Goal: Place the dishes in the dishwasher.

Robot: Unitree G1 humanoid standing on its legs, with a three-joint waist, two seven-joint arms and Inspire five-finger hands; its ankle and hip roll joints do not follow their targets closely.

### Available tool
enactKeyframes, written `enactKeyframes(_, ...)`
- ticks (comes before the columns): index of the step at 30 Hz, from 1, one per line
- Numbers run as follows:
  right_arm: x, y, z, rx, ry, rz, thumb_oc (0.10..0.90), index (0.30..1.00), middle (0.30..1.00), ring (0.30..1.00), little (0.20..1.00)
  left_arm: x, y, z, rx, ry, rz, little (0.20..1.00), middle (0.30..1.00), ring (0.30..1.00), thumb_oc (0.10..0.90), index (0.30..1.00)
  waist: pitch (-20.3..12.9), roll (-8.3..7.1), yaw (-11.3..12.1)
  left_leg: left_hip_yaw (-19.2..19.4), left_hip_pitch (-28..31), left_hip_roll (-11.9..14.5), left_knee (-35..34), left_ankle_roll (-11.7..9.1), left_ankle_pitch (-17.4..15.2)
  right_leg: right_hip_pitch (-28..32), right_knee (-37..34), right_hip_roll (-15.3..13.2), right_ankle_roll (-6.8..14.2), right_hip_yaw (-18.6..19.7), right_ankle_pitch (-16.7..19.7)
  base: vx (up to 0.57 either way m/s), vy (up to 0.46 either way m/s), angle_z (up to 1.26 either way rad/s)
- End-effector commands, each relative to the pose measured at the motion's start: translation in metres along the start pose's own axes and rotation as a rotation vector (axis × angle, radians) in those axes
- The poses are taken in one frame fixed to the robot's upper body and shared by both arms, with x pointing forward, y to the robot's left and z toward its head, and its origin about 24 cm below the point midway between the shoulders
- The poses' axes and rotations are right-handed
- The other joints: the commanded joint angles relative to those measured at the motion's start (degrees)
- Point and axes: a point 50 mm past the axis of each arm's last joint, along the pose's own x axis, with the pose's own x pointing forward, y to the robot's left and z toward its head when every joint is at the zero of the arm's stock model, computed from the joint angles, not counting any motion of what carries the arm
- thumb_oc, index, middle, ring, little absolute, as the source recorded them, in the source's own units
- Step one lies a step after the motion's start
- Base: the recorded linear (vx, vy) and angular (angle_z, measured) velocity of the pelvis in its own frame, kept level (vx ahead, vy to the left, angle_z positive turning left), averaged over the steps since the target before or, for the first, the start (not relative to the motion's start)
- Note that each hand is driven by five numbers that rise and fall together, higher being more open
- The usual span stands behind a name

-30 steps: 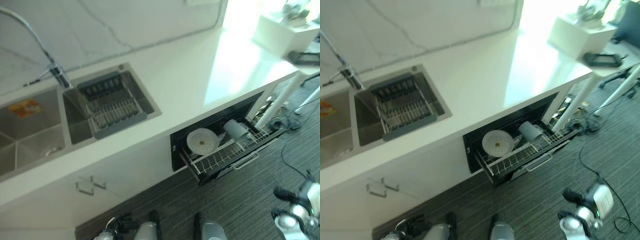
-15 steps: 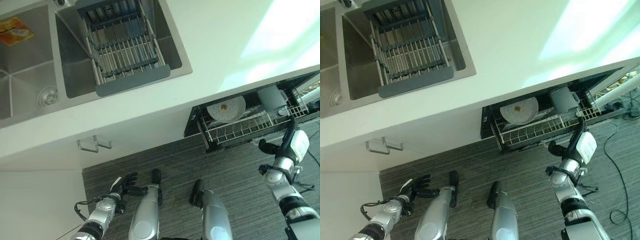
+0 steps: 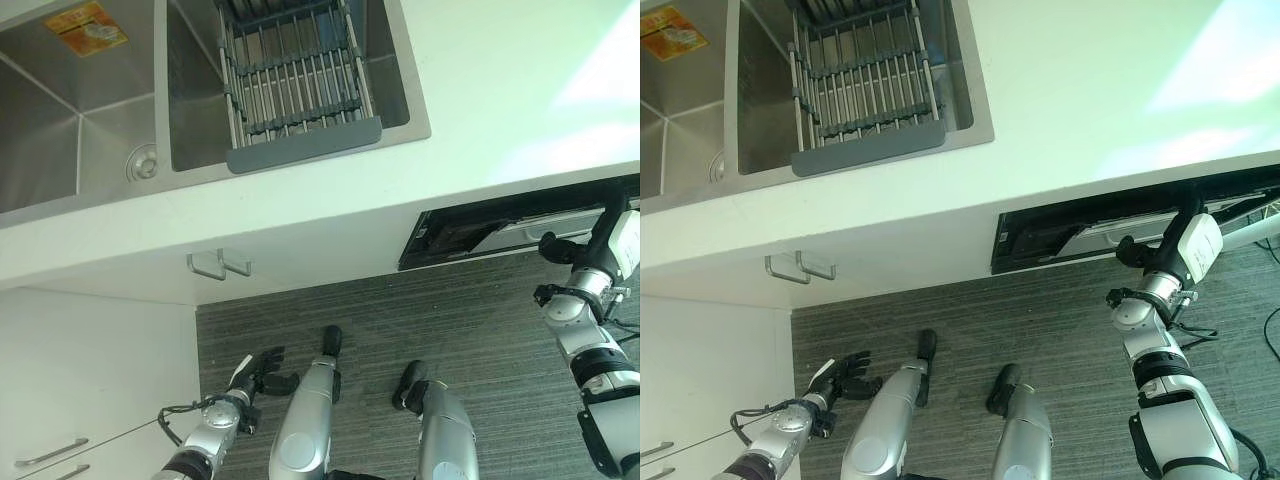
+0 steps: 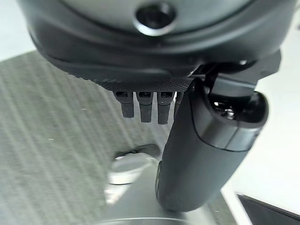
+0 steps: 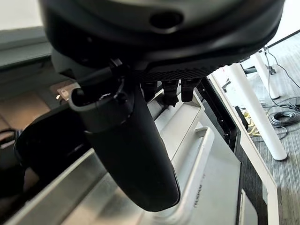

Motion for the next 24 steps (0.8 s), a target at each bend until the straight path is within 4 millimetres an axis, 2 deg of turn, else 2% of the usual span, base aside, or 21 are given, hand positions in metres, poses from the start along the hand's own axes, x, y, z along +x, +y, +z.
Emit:
enactKeyframes(1,0.024,-0.014,0.101,0.429,-0.31,-0.147,0.8,0.9,0.9,0.9,0.9,-0.014,-0.003,-0.027,0.016,0.035,-0.017,0.9,0.9,0.9,0.8,0.9,-1.0,0.32,3.8,-2.5,1.9,-1.8,2.6,4.0,-9.1,2.7,2.0,0.7,3.1,3.0,-3.4,0.04,0.036,0.0)
enactKeyframes(2,0.024,-0.015,0.103,0.485,-0.295,-0.169,0.8,0.9,0.9,0.9,0.9,-0.013,-0.005,-0.027,0.012,0.037,-0.019,0.9,0.9,0.9,0.8,0.9,-0.9,0.4,3.7,-2.5,2.0,-2.0,2.6,4.1,-9.1,2.8,1.9,0.7,3.0,3.2,-3.5,-0.05,0.067,0.0)
enactKeyframes(3,0.024,-0.015,0.105,0.522,-0.283,-0.179,0.8,0.9,0.9,0.9,0.9,-0.012,-0.007,-0.027,0.012,0.036,-0.022,0.9,0.9,0.9,0.8,0.9,-0.8,0.86,3.8,-2.5,1.2,-1.9,2.4,4.3,-7.7,2.3,1.4,0.9,2.5,2.6,-2.1,0.02,0.056,-0.01)
enactKeyframes(4,0.024,-0.014,0.107,0.562,-0.268,-0.181,0.8,0.9,0.9,0.9,0.9,-0.012,-0.011,-0.029,0.008,0.039,-0.026,0.9,0.9,0.9,0.8,0.9,-0.8,0.71,3.7,-2.5,1.9,-2.3,2.6,4.0,-9.1,2.7,2.0,0.7,2.8,3.4,-3.7,0.01,0.065,0.0)
enactKeyframes(8,0.027,-0.01,0.113,0.678,-0.188,-0.181,0.8,0.9,0.9,0.9,0.9,-0.012,-0.02,-0.033,-0.001,0.051,-0.039,0.9,0.9,0.9,0.8,0.9,-0.8,1.67,4.1,-2.4,1.8,-2.7,2.5,3.9,-8.9,2.3,2.8,0.2,2.5,3.5,-4.1,0.03,0.061,0.03)
enactKeyframes(14,0.044,-0.011,0.118,1.032,0.029,-0.193,0.8,0.9,0.9,0.9,0.9,-0.012,-0.027,-0.04,-0.041,0.078,-0.051,0.9,0.9,0.9,0.8,0.9,-0.8,3.28,5.1,-2.3,0.6,-3.3,2.4,3.6,-8.2,1.3,3.5,-0.5,2.5,3.3,-4.9,-0.01,0.064,0.0)
enactKeyframes(15,0.045,-0.01,0.119,1.046,0.055,-0.199,0.8,0.9,0.9,0.9,0.9,-0.012,-0.029,-0.042,-0.051,0.083,-0.051,0.9,0.9,0.9,0.8,0.9,-0.8,3.45,5.2,-2.4,0.4,-3.4,2.4,3.6,-8.2,1.2,3.6,-0.5,2.5,3.4,-5.0,-0.02,0.073,-0.05)
enactKeyframes(20,0.052,-0.007,0.146,1.233,0.169,-0.215,0.8,0.9,0.9,0.9,0.9,-0.013,-0.034,-0.046,-0.084,0.1,-0.061,0.9,0.9,0.9,0.8,0.9,-0.8,4.34,6.6,-2.7,-0.6,-3.8,2.4,3.5,-7.8,1.1,3.3,-0.7,2.4,2.8,-5.2,-0.01,0.051,0.0)
enactKeyframes(24,0.053,-0.008,0.165,1.3,0.145,-0.19,0.8,0.9,0.9,0.9,0.9,-0.013,-0.036,-0.048,-0.084,0.099,-0.065,0.9,0.9,0.9,0.8,0.9,-0.8,4.54,7.2,-3.1,-0.8,-3.9,2.4,3.5,-7.8,1.4,3.1,-0.7,2.4,2.3,-5.3,0.0,0.027,0.01)
